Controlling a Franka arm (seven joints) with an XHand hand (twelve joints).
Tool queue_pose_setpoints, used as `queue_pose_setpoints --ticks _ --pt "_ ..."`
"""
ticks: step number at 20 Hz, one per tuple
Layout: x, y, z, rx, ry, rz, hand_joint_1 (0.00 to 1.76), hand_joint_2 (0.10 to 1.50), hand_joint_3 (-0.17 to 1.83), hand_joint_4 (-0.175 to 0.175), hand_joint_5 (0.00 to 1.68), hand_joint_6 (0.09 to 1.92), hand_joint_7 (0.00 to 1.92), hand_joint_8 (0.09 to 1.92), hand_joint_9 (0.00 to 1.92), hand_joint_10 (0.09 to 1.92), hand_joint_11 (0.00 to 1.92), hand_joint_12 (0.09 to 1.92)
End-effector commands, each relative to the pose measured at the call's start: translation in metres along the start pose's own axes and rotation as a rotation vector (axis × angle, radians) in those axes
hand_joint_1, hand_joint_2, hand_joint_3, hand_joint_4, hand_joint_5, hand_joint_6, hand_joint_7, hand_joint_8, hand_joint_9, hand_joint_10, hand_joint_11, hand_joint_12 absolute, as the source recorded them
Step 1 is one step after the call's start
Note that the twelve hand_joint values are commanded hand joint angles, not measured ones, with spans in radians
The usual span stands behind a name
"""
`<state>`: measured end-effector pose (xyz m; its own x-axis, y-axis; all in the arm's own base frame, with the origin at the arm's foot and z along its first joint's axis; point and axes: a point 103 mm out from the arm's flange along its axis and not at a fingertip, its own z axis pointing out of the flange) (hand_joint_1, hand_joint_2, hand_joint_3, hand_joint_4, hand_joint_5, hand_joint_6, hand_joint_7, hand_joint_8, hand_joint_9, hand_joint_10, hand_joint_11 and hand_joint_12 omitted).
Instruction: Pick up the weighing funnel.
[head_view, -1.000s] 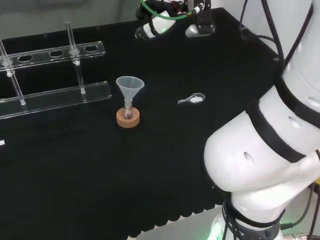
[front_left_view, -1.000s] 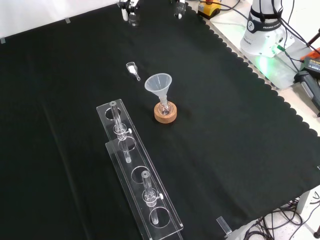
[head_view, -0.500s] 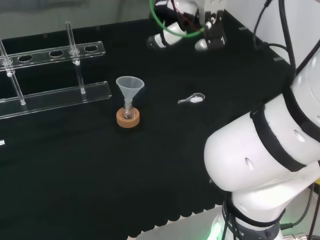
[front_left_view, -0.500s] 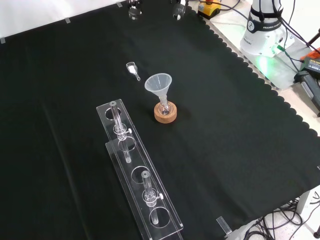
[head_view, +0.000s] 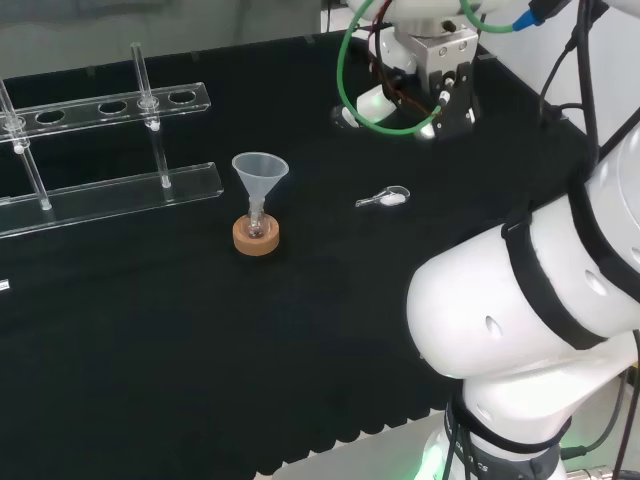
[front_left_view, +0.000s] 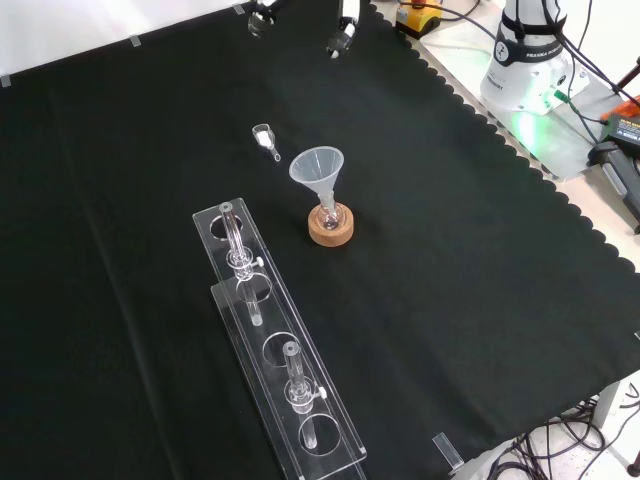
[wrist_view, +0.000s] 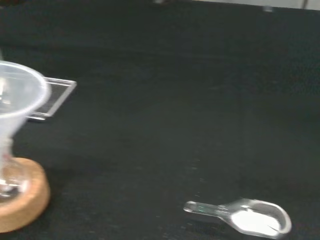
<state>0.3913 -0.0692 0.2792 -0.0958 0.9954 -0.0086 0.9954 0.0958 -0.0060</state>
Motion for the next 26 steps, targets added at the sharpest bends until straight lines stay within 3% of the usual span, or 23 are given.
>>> queue_pose_setpoints --ticks 1,6,13,16,19,26 --pt "-0.034 0.007 0.039 0.069 -0.023 0.038 0.62 0.55 0.52 -0.108 0.37 0.09 0.27 0.79 0.59 0.69 0.67 1.29" --pt "-0.07 0.015 0.068 0.128 -0.035 0.01 0.61 0.55 0.51 -0.108 0.37 0.09 0.27 0.79 0.58 0.7 0.66 1.3" --pt "-0.117 0.03 0.095 0.156 -0.007 0.04 0.61 0.55 0.51 -0.109 0.39 0.09 0.27 0.79 0.57 0.71 0.64 1.3" --pt "-0.129 0.036 0.098 0.156 -0.008 0.03 0.61 0.55 0.51 -0.11 0.39 0.09 0.27 0.79 0.57 0.71 0.64 1.31" --pt "-0.131 0.046 0.106 0.164 -0.013 -0.006 0.61 0.55 0.51 -0.111 0.4 0.09 0.28 0.79 0.57 0.71 0.64 1.31" --pt "-0.104 0.064 0.141 0.227 -0.018 -0.06 0.61 0.55 0.51 -0.114 0.41 0.09 0.28 0.79 0.57 0.71 0.64 1.31"
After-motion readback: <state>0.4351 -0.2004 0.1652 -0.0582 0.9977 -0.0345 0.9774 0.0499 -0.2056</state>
